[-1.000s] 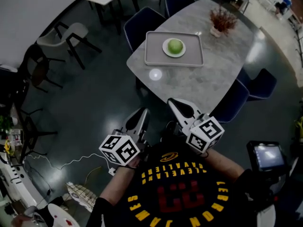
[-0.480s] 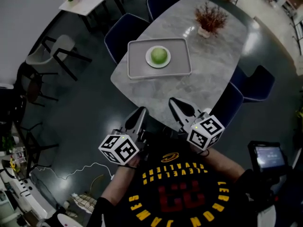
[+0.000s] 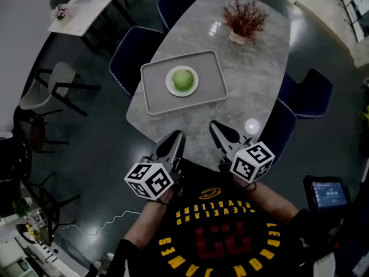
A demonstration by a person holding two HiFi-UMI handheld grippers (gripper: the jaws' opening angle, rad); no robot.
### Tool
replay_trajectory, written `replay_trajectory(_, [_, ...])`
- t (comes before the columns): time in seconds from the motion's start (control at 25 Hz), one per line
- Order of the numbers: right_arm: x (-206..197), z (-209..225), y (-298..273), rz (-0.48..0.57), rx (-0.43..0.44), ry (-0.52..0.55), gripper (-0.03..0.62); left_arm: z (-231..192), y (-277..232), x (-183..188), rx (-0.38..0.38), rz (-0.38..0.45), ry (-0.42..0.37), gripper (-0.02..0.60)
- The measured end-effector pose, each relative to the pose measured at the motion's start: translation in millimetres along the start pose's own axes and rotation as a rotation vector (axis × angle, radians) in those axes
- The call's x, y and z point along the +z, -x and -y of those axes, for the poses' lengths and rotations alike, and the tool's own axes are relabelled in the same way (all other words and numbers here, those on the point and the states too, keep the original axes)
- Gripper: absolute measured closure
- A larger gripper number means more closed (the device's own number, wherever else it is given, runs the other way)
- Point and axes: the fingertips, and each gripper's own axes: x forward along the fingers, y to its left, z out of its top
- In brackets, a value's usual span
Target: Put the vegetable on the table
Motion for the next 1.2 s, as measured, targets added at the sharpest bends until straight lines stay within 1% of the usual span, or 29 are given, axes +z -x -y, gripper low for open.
replay_trajectory(0.2, [6,22,-31,-0.016,-0.054,-0.048,0.589,-21,-38,19,-0.026,-0.074,-0.026,0.54])
replay_trajectory(0.32, [4,37,-46,-0.054,-0.086,-0.073,0.589,-32,-57,30,-0.037,-0.109,-0.064,0.54])
replay_trajectory(0.4, [0,47,-53,-0.073,-0.123,-0.042,0.588,-41,-67,37,-0.031,-0.125,-0.119,0.54])
replay_trajectory(0.48, [-3,56,-62,-0.092,-0.167,0.0,0.586,-56,-75,41,0.001,-0.146,-0.194,0.53])
replay_trajectory(0.52, [-5,60,-67,-0.101,-0.184,0.009,0.558,-65,-79,43,0.018,-0.159,-0.218,0.504])
replay_trajectory(0.56, [-7,65,-71,-0.109,-0.199,0.01,0.54,-74,-83,43,0.03,-0.174,-0.224,0.487])
replay_trajectory(0.72, [-11,88,-88,-0.129,-0.267,0.02,0.54,-114,-100,45,0.06,-0.233,-0.175,0.485])
replay_trajectory(0.76, [-11,94,-93,-0.13,-0.285,0.025,0.539,-123,-104,46,0.067,-0.248,-0.169,0.471])
replay_trajectory(0.8, [-11,99,-98,-0.132,-0.3,0.025,0.53,-132,-108,49,0.073,-0.262,-0.166,0.456])
replay_trajectory(0.84, [-12,103,-103,-0.137,-0.312,0.023,0.486,-140,-112,51,0.077,-0.275,-0.163,0.428])
replay_trajectory(0.88, [-13,106,-107,-0.146,-0.321,0.019,0.473,-147,-115,53,0.078,-0.287,-0.163,0.417])
replay_trajectory(1.04, [-28,122,-122,-0.207,-0.34,0.012,0.473,-170,-130,50,0.079,-0.346,-0.161,0.419])
replay_trajectory(1.2, [-49,142,-139,-0.258,-0.368,0.005,0.474,-200,-146,37,0.111,-0.416,-0.145,0.419])
